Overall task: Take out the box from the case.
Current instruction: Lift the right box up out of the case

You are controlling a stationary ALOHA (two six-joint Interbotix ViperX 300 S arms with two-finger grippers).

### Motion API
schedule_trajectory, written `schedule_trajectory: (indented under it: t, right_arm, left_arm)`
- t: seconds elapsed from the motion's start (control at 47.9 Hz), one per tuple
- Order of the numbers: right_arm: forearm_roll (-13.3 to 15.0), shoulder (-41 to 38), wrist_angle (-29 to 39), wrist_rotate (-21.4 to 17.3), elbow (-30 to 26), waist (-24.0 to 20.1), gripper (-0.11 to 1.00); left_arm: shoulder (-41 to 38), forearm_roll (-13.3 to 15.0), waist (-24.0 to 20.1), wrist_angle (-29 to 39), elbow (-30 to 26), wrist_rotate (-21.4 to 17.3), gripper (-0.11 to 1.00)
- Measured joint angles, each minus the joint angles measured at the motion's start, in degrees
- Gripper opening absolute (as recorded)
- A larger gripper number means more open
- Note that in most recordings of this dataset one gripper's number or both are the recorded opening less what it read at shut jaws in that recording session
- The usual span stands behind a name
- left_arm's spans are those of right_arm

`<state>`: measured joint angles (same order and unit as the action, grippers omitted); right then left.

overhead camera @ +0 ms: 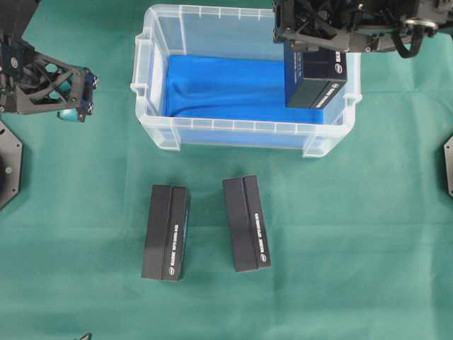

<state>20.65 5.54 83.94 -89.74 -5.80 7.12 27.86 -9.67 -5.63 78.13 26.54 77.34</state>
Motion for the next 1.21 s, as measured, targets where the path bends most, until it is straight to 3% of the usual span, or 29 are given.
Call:
schedule_trajectory:
  t: [1.21]
  right_arm:
    - [0.0,0.0,0.09,0.0,0.0,0.0,0.65]
  left_arm:
    - [0.79,0.09,0.0,0.0,0.62,0.18,0.97]
